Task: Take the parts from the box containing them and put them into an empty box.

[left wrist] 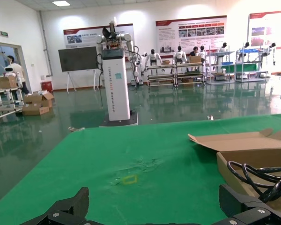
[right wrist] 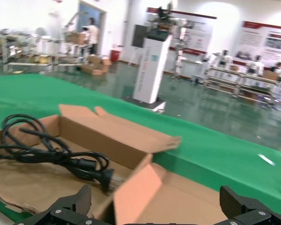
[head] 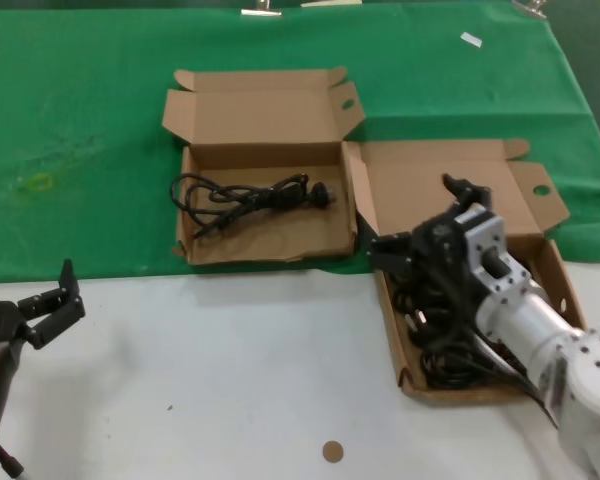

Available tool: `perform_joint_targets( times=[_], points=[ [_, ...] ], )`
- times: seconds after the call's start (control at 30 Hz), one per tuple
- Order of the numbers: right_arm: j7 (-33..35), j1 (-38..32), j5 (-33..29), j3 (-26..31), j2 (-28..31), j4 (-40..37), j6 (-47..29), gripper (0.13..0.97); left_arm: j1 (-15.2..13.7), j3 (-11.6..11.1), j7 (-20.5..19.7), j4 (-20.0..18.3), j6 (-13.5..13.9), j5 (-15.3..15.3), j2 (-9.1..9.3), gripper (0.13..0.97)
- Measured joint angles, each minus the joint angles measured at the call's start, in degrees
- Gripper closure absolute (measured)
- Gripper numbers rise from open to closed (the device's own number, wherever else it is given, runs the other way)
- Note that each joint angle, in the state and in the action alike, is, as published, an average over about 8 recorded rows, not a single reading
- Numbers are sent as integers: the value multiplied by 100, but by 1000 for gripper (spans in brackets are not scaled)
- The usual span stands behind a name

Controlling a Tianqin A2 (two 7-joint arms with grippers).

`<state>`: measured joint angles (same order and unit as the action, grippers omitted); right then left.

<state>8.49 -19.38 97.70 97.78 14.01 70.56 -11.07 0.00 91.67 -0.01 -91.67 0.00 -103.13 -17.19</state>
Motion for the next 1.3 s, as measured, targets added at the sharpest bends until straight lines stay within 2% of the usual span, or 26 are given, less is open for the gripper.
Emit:
perform_joint_targets(
  times=[0.53,1.3],
  points=[
    [-691,1576,442,-496,259,1717,900,129,0,0,0,0,0,0,0,132],
    [-728,1661,466,-523,272,1810,949,129,0,0,0,0,0,0,0,132]
  ],
)
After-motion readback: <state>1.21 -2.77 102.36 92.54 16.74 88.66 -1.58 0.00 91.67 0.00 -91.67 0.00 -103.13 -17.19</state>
